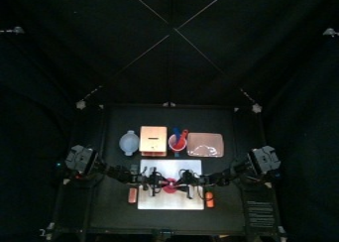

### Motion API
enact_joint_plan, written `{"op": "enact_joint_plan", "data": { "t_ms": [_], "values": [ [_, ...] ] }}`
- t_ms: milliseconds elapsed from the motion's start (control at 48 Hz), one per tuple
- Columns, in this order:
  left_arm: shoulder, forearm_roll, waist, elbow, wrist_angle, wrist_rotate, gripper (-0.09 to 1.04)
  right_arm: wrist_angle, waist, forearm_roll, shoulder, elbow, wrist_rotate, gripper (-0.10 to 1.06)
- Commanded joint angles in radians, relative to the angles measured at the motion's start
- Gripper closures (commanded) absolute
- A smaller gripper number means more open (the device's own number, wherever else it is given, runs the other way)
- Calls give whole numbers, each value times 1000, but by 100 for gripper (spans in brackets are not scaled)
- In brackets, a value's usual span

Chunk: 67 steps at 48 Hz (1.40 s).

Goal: Get the cutter from the drawer then cut the dough then place the extra dough in the bowl
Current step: Cut the dough

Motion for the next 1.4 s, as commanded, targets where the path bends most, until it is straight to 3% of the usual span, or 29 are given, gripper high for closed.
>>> {"op": "enact_joint_plan", "data": {
  "t_ms": [21, 417, 708, 1396],
  "values": [
    [-8, 6, -6, -14, 14, -2, 44, -3, -8, -5, -26, -11, 0, 36],
    [-18, -8, -51, -14, 43, -2, 48, 66, -54, -34, -37, -15, 0, 38],
    [-11, 3, -51, -14, 43, 0, 50, 75, -54, -55, -35, -14, 2, 49],
    [44, 18, -55, -21, 141, -3, 50, 155, -55, -49, -15, -20, 15, 50]
  ]
}}
